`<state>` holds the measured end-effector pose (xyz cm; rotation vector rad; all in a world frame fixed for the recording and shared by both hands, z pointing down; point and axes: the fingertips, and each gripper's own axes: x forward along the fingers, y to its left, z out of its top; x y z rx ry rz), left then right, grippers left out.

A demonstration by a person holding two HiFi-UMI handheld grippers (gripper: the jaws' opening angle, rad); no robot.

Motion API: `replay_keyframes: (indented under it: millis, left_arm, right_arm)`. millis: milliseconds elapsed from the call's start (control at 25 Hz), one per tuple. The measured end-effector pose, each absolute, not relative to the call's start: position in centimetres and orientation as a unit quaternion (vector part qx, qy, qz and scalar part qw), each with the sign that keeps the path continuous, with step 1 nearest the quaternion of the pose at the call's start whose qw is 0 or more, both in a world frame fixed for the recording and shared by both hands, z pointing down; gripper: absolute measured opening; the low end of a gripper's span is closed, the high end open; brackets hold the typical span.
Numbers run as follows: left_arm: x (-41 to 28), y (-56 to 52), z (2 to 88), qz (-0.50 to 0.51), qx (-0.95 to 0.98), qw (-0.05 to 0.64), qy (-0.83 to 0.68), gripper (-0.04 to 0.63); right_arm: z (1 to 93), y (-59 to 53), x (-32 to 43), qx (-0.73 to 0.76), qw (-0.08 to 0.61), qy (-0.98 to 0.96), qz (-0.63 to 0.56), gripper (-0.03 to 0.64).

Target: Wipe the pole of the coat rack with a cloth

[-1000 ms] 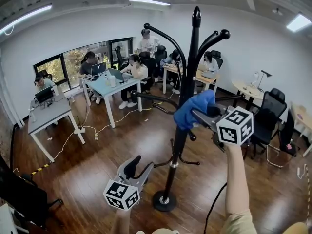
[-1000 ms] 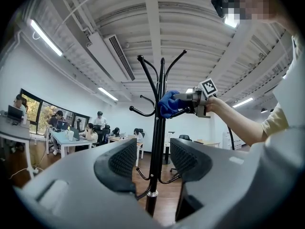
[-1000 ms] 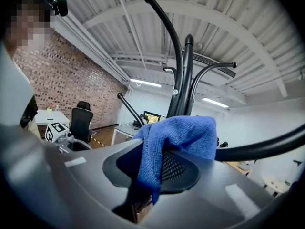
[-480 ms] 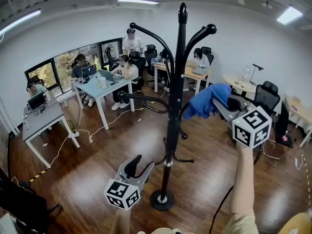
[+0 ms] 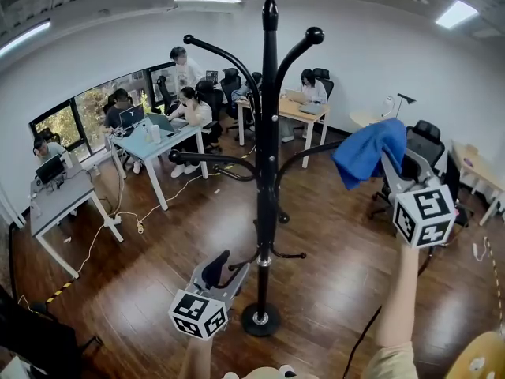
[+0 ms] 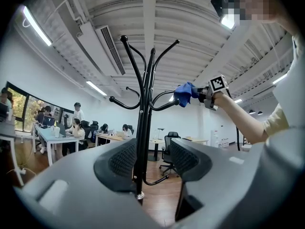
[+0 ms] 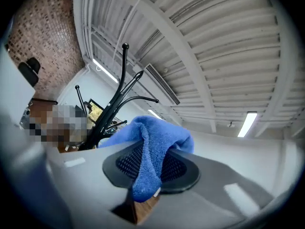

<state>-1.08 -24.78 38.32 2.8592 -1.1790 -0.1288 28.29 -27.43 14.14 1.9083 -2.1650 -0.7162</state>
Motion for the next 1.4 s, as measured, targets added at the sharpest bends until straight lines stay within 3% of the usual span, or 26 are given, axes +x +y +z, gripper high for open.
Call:
replay_keyframes:
  millis: [200, 680, 1040, 1400]
  left_arm:
    - [-1.2, -24.9, 38.7, -0.039, 0.921, 0.029, -0.387, 0.198]
    - [-5.4, -24.6, 39.4, -0.038, 0.902, 0.034, -0.428, 0.198]
    - [-8.7, -24.4, 40.0, -0.036, 0.884, 0.037, -0.464, 0.199]
    - [-11.5, -24.5, 40.6, -0.029, 0.871, 0.041, -0.488, 0.198]
  right_arm:
    - [16.6, -25.5, 25.7, 0.58, 0.022, -0.787, -0.209, 0.075]
    - [32.0, -31.7, 12.5, 0.421, 0.001, -0.906, -0.044, 0.075]
    - [35.0, -36.1, 8.6, 0.439, -0.09, -0.893, 0.032, 0.075]
    - [47.1, -36.8, 9.2, 0.498, -0.035, -0.853, 0.153, 0.074]
